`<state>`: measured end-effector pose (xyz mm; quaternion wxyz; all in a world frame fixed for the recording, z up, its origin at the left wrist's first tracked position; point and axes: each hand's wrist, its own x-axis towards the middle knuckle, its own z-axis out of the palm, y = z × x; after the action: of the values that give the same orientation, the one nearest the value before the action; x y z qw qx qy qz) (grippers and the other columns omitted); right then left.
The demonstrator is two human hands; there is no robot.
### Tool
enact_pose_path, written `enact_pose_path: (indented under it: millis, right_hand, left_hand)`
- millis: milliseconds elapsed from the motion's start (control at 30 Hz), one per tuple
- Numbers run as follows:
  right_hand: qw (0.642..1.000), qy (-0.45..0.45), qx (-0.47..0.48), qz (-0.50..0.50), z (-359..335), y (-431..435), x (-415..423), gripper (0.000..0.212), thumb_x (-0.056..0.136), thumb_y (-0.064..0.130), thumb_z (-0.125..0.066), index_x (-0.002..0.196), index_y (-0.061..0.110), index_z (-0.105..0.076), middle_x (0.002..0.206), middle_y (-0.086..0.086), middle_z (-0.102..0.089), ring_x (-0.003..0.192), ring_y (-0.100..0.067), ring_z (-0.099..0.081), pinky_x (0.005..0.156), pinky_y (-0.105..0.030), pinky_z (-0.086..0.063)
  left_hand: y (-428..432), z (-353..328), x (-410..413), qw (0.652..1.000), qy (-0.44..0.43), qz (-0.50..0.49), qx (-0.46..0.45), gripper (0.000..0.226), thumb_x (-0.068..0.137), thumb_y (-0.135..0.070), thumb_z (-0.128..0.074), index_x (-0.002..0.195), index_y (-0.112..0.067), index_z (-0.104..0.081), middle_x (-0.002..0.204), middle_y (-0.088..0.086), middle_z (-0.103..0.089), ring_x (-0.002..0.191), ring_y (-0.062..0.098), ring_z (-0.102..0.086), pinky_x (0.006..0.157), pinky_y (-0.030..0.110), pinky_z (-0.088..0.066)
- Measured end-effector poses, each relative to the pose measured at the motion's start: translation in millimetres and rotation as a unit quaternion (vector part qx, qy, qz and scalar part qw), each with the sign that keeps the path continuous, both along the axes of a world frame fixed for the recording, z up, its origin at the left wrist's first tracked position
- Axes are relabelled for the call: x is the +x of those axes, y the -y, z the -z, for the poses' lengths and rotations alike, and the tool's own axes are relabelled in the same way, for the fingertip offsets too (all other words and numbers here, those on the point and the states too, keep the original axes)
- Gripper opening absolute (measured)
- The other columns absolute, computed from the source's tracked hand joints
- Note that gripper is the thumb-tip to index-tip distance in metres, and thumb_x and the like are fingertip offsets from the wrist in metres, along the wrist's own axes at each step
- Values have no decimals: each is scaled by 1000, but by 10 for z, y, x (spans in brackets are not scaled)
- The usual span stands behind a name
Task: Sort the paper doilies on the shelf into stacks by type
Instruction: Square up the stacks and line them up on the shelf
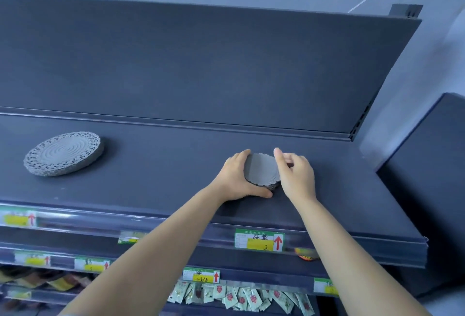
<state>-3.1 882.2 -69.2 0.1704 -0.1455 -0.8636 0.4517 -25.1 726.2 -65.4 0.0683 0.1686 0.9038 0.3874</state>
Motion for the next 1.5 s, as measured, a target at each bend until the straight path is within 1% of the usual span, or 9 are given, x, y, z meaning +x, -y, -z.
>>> enact_pose_path:
  millis: [100, 167, 300, 433, 600, 800, 1033, 1300, 1500]
  right_hand:
    - [993, -40, 111, 3, -168, 82, 27, 49, 92, 47, -48, 126, 13, -55, 130, -1, -49, 113, -24, -54, 92, -39, -46]
    - [975, -97, 197, -28, -371, 325, 61, 49, 90, 36, -57, 131, 10, -50, 135, -5, -45, 118, -28, -50, 95, -41, -43]
    - [948, -77, 276, -140, -681, 1177, 138, 56, 91, 39, -54, 140, 16, -38, 141, -4, -40, 123, -27, -44, 96, -38, -38]
    - [922, -83, 284, -251, -844, 2262, 178, 55, 91, 41, -53, 139, 19, -39, 138, 0, -42, 123, -23, -44, 97, -34, -39]
    - [885, -57, 281, -366, -921, 3938, 334, 60, 90, 45, -53, 142, 20, -37, 144, 1, -38, 130, -22, -38, 103, -35, -37]
    - [847, -72, 265, -455, -1049, 6060, 583, 61, 90, 50, -51, 143, 25, -35, 147, 5, -35, 131, -21, -37, 101, -35, -38]
    - [834, -54, 242, -492, -1176, 7740, 450, 64, 86, 56, -54, 140, 25, -40, 144, 3, -40, 129, -20, -41, 99, -35, -40]
    - [818, -49, 236, -522, -970, 9608, -369, 61, 87, 52, -56, 139, 24, -41, 141, 1, -43, 126, -21, -44, 100, -37, -41]
    - [810, -7, 191, -554, -987, 11075, -1086, 58, 85, 48, -61, 135, 21, -47, 135, 1, -51, 120, -18, -50, 92, -28, -39]
  left_hand:
    - [139, -123, 60, 1000, -1, 14, -22, 125, 55, -43, -89, 151, -18, -14, 153, -5, -21, 142, 16, -14, 114, 32, -24]
    - [392, -232, 126, 991, -74, 23, -111, 111, 59, -45, -86, 148, -18, -25, 149, -3, -30, 138, 19, -21, 112, 33, -29]
    - [1291, -420, 366, 940, -217, -11, -262, 85, 73, -48, -73, 143, -21, -34, 141, -6, -42, 128, 17, -37, 103, 31, -34]
    - [2587, -597, 716, 911, -252, -149, -291, 81, 81, -48, -64, 148, -24, -25, 147, -8, -37, 133, 17, -35, 105, 30, -30]
    - [4475, -739, 1329, 856, -229, -334, -321, 81, 80, -63, -57, 144, -18, -35, 145, -2, -42, 132, 24, -40, 105, 37, -34]
    - [6456, -1002, 1894, 793, -194, -425, -390, 83, 80, -74, -42, 143, -19, -35, 145, 0, -42, 134, 23, -37, 105, 36, -34]
    - [8106, -1069, 1914, 775, -143, -481, -385, 79, 79, -73, -47, 135, -17, -44, 137, 2, -50, 126, 25, -45, 100, 39, -40]
    - [9783, -798, 1037, 780, -92, -487, -381, 84, 81, -74, -43, 143, -19, -35, 142, 1, -46, 130, 23, -41, 102, 39, -38]
    - [11158, -762, 259, 796, -49, -495, -345, 57, 95, -54, -40, 138, -16, -41, 138, 5, -49, 130, 25, -41, 100, 38, -38]
